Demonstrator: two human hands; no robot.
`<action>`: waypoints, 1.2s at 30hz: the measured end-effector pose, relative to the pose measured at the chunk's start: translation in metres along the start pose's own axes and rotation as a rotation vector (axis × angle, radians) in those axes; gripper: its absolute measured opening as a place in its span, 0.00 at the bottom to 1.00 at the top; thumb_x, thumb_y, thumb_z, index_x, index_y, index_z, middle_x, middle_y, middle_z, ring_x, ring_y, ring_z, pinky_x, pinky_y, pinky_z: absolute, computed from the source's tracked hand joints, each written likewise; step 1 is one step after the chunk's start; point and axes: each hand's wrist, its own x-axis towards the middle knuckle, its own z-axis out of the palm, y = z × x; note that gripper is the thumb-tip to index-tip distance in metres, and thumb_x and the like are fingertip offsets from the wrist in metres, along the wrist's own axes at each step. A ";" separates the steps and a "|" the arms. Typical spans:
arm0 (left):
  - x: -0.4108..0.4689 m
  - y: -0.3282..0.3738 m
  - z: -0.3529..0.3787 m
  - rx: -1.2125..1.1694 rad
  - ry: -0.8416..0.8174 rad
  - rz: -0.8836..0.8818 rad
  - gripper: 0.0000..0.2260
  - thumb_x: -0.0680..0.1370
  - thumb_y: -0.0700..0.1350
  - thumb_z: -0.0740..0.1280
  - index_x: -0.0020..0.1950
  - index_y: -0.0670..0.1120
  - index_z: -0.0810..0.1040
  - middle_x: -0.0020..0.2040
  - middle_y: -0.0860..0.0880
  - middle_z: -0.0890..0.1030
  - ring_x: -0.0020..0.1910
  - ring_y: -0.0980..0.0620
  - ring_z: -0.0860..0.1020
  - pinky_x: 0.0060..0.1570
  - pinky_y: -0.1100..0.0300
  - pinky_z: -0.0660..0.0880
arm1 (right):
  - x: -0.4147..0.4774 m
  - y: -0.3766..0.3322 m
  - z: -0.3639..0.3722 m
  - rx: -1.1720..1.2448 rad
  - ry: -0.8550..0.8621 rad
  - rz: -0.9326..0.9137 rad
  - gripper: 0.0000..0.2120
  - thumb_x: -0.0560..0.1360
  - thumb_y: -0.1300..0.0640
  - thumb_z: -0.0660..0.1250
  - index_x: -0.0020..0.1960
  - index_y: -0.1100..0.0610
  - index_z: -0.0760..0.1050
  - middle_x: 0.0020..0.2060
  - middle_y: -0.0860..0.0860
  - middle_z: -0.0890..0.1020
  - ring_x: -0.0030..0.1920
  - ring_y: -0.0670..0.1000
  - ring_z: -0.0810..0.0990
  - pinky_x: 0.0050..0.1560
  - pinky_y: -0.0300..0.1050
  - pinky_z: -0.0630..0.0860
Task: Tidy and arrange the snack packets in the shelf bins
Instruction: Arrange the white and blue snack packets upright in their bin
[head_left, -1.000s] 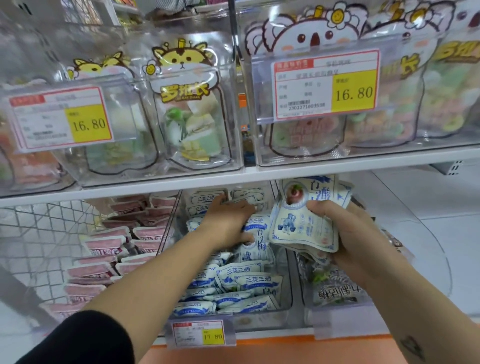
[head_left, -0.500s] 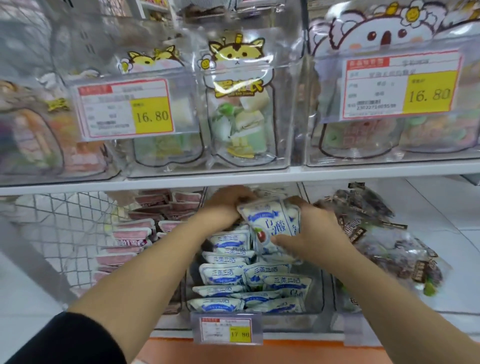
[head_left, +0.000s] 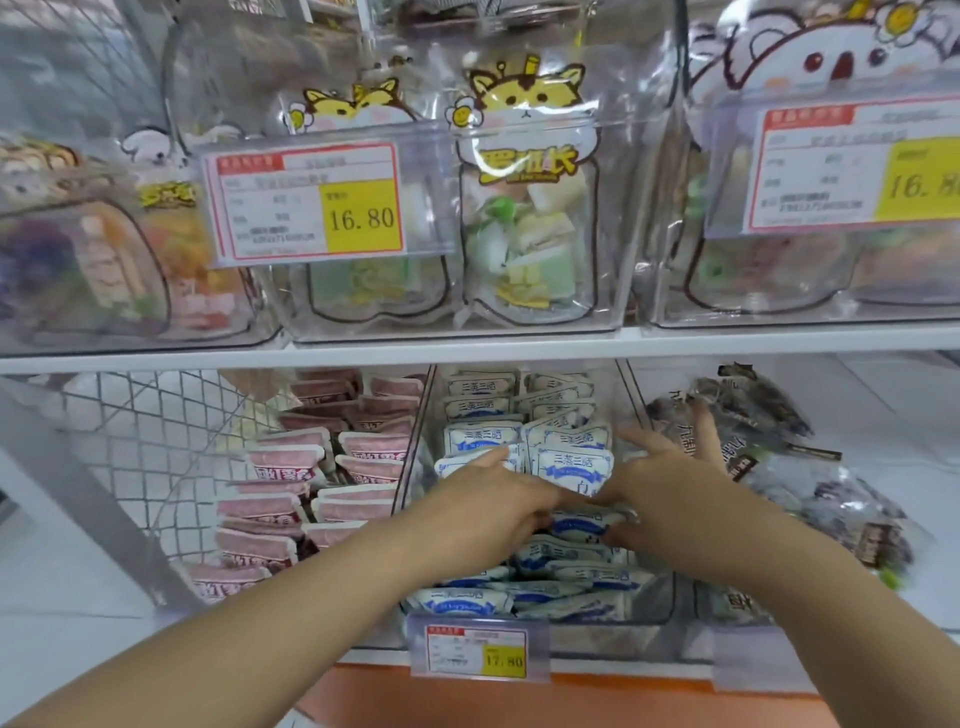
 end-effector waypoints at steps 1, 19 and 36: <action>0.002 0.002 0.001 0.049 0.038 -0.008 0.17 0.82 0.45 0.57 0.70 0.56 0.69 0.61 0.52 0.79 0.59 0.52 0.75 0.74 0.59 0.49 | -0.001 0.001 0.002 0.000 0.001 -0.008 0.17 0.77 0.43 0.61 0.65 0.41 0.72 0.69 0.45 0.70 0.76 0.46 0.46 0.62 0.73 0.27; 0.090 -0.016 -0.011 0.030 -0.098 -0.118 0.18 0.76 0.52 0.68 0.65 0.54 0.73 0.64 0.52 0.75 0.62 0.49 0.73 0.62 0.52 0.70 | -0.001 0.004 0.015 0.087 0.272 -0.075 0.08 0.77 0.51 0.63 0.53 0.48 0.79 0.51 0.47 0.79 0.59 0.48 0.69 0.63 0.44 0.59; 0.038 -0.013 0.004 -0.185 0.024 0.108 0.04 0.75 0.47 0.69 0.49 0.51 0.81 0.48 0.57 0.78 0.51 0.59 0.75 0.65 0.60 0.63 | -0.010 -0.003 0.009 -0.103 0.132 -0.085 0.11 0.77 0.59 0.62 0.57 0.50 0.77 0.53 0.51 0.79 0.66 0.51 0.66 0.74 0.57 0.45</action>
